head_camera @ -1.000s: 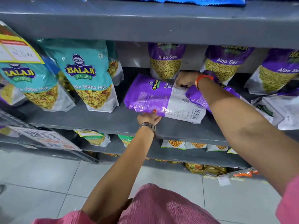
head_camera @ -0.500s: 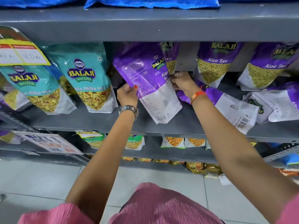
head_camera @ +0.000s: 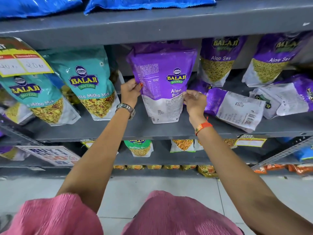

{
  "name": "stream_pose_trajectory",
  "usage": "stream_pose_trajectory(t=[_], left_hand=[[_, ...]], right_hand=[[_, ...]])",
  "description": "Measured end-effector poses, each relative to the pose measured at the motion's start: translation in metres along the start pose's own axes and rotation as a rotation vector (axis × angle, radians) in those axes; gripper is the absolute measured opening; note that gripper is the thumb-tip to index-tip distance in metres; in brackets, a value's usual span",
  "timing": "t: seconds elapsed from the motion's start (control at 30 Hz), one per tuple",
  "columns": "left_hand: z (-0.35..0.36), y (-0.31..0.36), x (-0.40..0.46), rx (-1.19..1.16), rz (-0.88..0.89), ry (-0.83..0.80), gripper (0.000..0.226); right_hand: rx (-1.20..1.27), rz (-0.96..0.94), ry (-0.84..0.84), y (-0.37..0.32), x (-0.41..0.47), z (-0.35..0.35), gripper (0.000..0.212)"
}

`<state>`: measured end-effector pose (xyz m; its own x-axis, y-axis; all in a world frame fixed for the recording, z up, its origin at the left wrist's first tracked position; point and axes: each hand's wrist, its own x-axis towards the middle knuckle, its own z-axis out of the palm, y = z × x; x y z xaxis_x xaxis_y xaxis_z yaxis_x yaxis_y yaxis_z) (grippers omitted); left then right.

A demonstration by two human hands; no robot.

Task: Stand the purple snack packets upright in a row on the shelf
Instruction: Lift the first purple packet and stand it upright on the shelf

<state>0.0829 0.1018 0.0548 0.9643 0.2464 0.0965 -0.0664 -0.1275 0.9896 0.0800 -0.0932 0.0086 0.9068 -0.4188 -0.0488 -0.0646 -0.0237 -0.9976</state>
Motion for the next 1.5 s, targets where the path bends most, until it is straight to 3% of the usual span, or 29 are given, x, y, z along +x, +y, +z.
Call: stream_pose_trajectory(t=[0.13,0.23,0.4,0.53,0.67,0.8,1.03,1.17,1.23,1.33,1.43,1.5], left_hand=[[-0.003,-0.01,-0.006,0.026,-0.035,-0.082,0.026],[-0.001,-0.015,-0.013,-0.075,-0.174,-0.14,0.018],[0.001,-0.011,-0.006,-0.274,-0.373,-0.18,0.064],[0.004,-0.001,-0.005,-0.337,-0.431,-0.301,0.063],[0.005,-0.001,-0.012,-0.3,-0.383,-0.317,0.049],[-0.006,-0.011,-0.023,-0.216,-0.335,-0.297,0.03],[-0.014,-0.027,-0.049,-0.244,-0.276,-0.412,0.025],[-0.005,-0.029,-0.064,-0.192,-0.234,-0.481,0.022],[0.0,-0.027,-0.064,-0.169,-0.23,-0.462,0.022],[0.001,-0.026,-0.054,-0.109,-0.206,-0.312,0.027],[-0.002,-0.025,-0.032,-0.164,-0.235,-0.097,0.032],[0.001,-0.02,-0.018,-0.219,-0.261,-0.028,0.036]], right_hand=[[-0.031,-0.025,0.019,-0.009,-0.017,-0.006,0.02],[-0.03,-0.05,0.022,-0.016,-0.029,-0.008,0.025],[-0.07,-0.108,0.045,0.003,-0.075,-0.004,0.044],[-0.137,-0.176,-0.061,0.016,-0.106,0.011,0.056],[-0.103,-0.1,-0.174,0.014,-0.107,0.024,0.059],[-0.079,-0.093,-0.173,0.009,-0.093,0.026,0.066],[0.031,0.045,-0.231,-0.013,-0.049,0.022,0.029],[0.046,0.181,-0.329,-0.003,-0.02,0.019,0.039],[0.073,0.182,-0.376,-0.014,-0.022,0.011,0.036],[0.182,0.111,-0.275,-0.029,-0.027,-0.001,0.026],[0.237,0.002,-0.163,-0.015,-0.041,-0.015,0.04],[0.206,-0.06,-0.191,-0.003,-0.056,-0.021,0.042]])
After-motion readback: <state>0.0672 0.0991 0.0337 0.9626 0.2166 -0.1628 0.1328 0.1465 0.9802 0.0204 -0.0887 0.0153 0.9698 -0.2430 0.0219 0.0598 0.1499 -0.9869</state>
